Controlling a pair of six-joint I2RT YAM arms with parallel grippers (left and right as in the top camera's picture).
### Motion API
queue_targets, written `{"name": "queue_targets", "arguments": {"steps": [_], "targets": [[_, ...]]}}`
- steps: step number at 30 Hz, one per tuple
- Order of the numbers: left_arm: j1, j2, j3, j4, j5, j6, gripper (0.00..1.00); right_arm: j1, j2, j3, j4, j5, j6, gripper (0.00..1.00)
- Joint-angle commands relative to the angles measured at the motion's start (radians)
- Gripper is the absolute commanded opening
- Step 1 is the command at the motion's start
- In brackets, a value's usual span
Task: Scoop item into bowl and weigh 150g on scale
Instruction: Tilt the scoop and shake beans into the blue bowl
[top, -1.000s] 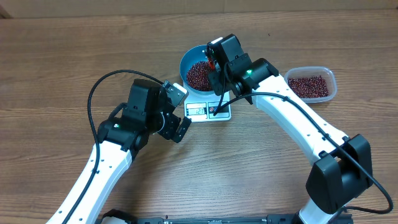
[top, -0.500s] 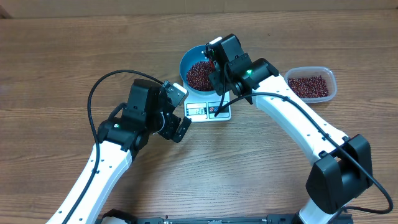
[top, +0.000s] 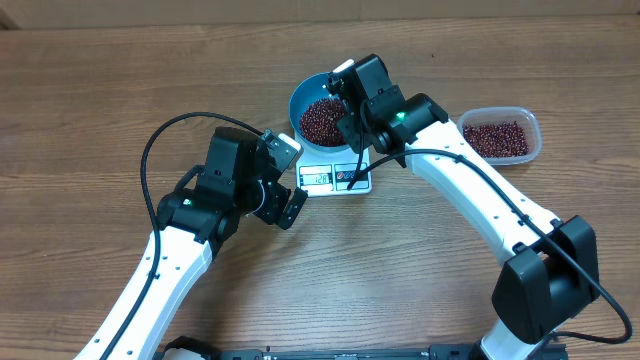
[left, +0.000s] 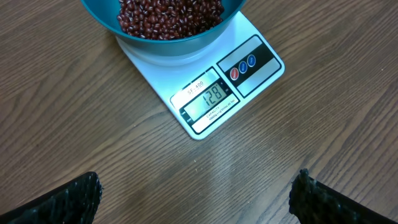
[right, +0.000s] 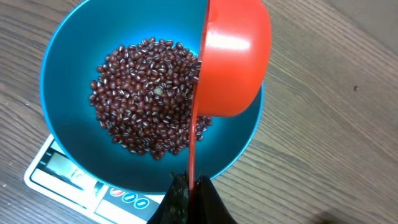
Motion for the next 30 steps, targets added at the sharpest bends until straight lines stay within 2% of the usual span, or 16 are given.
{"name": "queue_targets", "arguments": {"steps": [1,20,30], "targets": [[0.003,0.005,-0.003,0.001,-0.006,-0.011,0.99,0.006,-0.021,0.032,0.007,0.047,-0.023,0.04],[0.003,0.005,-0.003,0.001,-0.006,-0.011,0.99,0.006,-0.021,0.032,0.016,0.142,-0.098,0.04],[0.003,0.005,-0.003,0.001,-0.006,-0.011,1.00,0.005,-0.024,0.034,0.031,0.106,-0.092,0.04]]}}
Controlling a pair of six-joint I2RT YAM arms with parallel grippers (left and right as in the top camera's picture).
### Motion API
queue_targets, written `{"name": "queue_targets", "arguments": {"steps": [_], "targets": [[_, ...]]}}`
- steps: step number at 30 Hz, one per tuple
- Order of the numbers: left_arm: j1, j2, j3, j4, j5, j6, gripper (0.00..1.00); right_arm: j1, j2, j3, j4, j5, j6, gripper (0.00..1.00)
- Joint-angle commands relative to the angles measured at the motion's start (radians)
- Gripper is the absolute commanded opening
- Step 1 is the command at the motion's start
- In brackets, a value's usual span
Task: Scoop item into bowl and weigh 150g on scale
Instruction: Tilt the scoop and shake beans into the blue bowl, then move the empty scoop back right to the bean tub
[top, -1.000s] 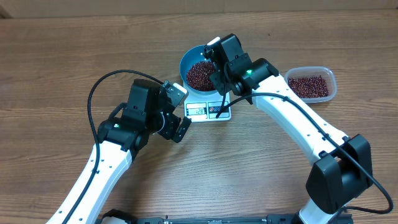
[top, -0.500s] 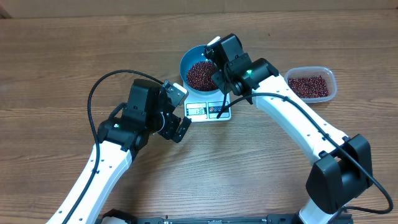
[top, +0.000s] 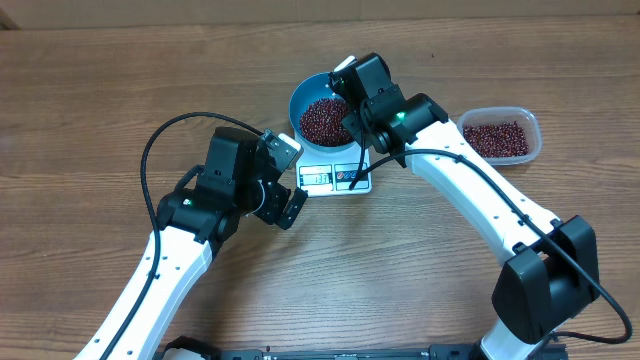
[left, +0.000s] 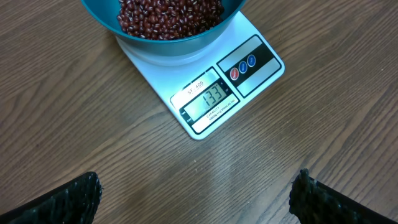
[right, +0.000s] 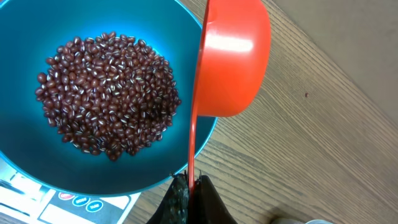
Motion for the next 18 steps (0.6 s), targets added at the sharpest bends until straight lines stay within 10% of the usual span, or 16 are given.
{"name": "queue_targets", "arguments": {"steps": [1,18], "targets": [[0.003,0.005,-0.003,0.001,-0.006,-0.011,0.99,0.005,-0.027,0.034,0.014,-0.036,0.006,0.04],[0.003,0.005,-0.003,0.001,-0.006,-0.011,1.00,-0.174,-0.197,0.034,-0.028,-0.327,0.145,0.04]]}}
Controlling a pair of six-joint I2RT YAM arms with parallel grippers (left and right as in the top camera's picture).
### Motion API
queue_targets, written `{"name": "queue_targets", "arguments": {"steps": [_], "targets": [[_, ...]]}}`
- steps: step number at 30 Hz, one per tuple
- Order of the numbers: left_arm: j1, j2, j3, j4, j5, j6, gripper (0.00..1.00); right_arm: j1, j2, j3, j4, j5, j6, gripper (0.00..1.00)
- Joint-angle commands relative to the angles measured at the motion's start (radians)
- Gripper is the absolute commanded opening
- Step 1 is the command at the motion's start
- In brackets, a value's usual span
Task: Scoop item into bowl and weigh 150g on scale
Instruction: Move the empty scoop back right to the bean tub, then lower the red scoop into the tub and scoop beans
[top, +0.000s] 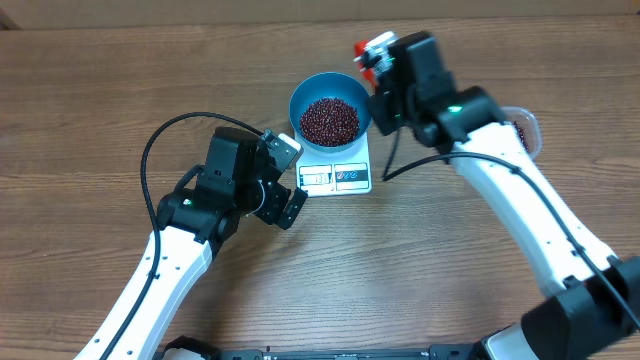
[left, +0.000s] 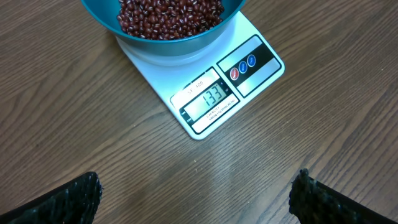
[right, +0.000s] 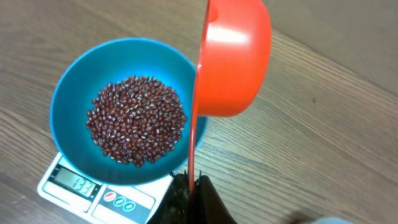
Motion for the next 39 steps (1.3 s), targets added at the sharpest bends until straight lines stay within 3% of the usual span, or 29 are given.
{"name": "queue_targets", "arguments": {"steps": [1,8,20,39], "targets": [[0.003,0.005,-0.003,0.001,-0.006,-0.011,1.00,-0.062,-0.051,0.033,-0.018,-0.088,0.068,0.04],[0.003,0.005,-0.003,0.001,-0.006,-0.011,0.99,-0.236,-0.069,0.033,-0.122,-0.186,0.110,0.04],[0.003,0.005,-0.003,0.000,-0.006,-0.011,1.00,-0.504,-0.034,-0.005,-0.361,-0.106,0.151,0.04],[0.003,0.005,-0.003,0.001,-0.006,-0.011,1.00,-0.563,0.180,-0.029,-0.349,0.064,0.174,0.04]]}}
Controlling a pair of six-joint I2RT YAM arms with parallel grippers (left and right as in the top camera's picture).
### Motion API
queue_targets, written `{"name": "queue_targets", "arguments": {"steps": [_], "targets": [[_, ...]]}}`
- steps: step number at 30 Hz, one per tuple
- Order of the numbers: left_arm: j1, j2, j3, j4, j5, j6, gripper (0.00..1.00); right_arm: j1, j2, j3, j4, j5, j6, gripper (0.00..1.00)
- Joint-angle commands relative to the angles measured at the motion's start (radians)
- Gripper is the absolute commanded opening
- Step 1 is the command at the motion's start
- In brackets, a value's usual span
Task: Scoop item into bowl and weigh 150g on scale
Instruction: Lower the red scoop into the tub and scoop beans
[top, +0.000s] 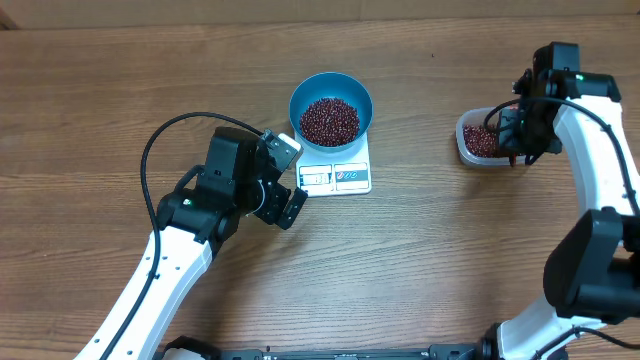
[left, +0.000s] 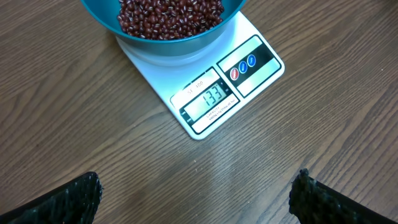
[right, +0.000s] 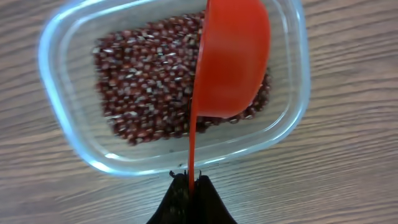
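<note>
A blue bowl (top: 331, 112) of red beans (top: 330, 120) stands on a white scale (top: 337, 176); its display (left: 206, 98) reads 133. My right gripper (right: 190, 179) is shut on the thin handle of an orange scoop (right: 231, 59), which hangs edge-on over a clear plastic tub (right: 71, 140) of red beans (right: 146, 87) at the right of the table (top: 470, 140). The scoop's inside is hidden. My left gripper (left: 196, 193) is open over bare wood just in front of the scale, with nothing between its fingers.
The wooden table (top: 100, 100) runs out to all sides. The left arm's black cable (top: 165, 135) loops over the table left of the scale. The right arm (top: 600, 150) stands along the right edge.
My right gripper has moved with the orange scoop from beside the blue bowl to over the clear tub at the right. The scale still reads 133. The left arm has not moved.
The scoop was held tilted over the blue bowl while the scale read 128. Then the reading stood at 133 and the scoop was at the bowl's right rim. Then it was raised clear beside the bowl, and now it hangs over the bean tub.
</note>
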Motion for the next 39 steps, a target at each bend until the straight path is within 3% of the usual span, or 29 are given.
{"name": "queue_targets", "arguments": {"steps": [1,11,23,39], "targets": [[0.003,0.005,-0.003,0.001,-0.006,-0.011,1.00,-0.007,0.025,-0.005,0.015,0.052,0.016,0.04],[0.003,0.005,-0.003,0.001,-0.006,-0.011,0.99,-0.007,0.113,-0.005,0.033,0.049,0.016,0.04],[0.003,0.005,-0.003,0.001,-0.006,-0.011,1.00,-0.007,0.116,-0.005,0.054,-0.074,0.004,0.04],[0.003,0.005,-0.003,0.001,-0.006,-0.011,1.00,-0.007,0.116,-0.005,0.047,-0.093,-0.023,0.04]]}}
